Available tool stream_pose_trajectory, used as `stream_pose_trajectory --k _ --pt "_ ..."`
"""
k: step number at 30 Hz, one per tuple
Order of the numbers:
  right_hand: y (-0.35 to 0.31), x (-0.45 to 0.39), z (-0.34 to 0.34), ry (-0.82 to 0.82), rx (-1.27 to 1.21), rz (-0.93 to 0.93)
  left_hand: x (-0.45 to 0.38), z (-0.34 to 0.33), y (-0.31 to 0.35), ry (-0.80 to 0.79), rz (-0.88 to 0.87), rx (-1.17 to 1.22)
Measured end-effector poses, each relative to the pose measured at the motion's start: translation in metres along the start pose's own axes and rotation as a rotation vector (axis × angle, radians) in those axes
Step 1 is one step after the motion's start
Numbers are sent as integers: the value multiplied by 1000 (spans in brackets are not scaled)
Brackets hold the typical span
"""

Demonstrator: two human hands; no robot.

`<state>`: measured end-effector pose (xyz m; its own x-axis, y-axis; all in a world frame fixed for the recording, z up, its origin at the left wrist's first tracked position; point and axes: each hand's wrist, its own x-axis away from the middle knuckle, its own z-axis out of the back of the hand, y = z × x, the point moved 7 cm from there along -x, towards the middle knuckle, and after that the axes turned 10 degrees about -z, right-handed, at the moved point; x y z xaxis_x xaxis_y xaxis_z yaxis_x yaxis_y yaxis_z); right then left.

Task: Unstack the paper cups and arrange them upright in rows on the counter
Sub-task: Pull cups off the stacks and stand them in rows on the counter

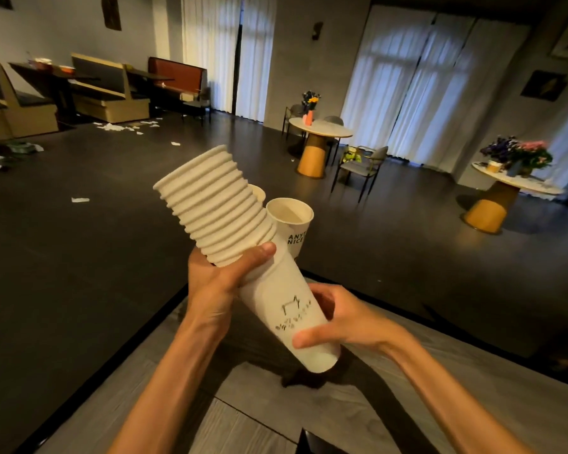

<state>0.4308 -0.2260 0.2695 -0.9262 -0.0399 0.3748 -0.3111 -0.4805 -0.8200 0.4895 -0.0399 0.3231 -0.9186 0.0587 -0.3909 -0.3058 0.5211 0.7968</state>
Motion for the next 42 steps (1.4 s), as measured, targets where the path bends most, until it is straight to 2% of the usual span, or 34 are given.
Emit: stream_pose_trajectory --k 2,6,9,12,15,20,28,32,35,36,38,39,40,42 --pt "-2 4 10 161 213 48 -2 3 13 56 -59 6" --pt "19 7 32 368 318 47 -8 23 35 241 -87 144" --pt "32 3 49 468 161 31 -12 44 52 354 -85 246" --pt "35 0 63 570 -40 37 -12 54 60 384 -80 299" --pt "46 -12 72 635 -176 11 -8 46 52 366 4 311" --pt "40 -26 76 693 -208 51 -2 20 33 276 96 312" --pt "41 -39 77 677 -216 58 6 6 43 112 22 142" --pt "42 -35 75 618 -213 20 9 -19 37 13 89 79" --pt "51 -24 80 566 -124 -64 13 -42 34 -59 179 74" --pt "55 -13 85 624 -123 -88 15 -48 32 -65 212 82" --pt "56 21 98 839 -228 -59 21 -57 23 -27 298 134" --pt "53 38 101 870 -322 -34 25 -64 19 4 338 164" --pt "48 51 98 782 -421 -21 28 -71 14 27 377 183" --pt "32 65 78 358 -569 -39 33 -89 6 39 419 183"
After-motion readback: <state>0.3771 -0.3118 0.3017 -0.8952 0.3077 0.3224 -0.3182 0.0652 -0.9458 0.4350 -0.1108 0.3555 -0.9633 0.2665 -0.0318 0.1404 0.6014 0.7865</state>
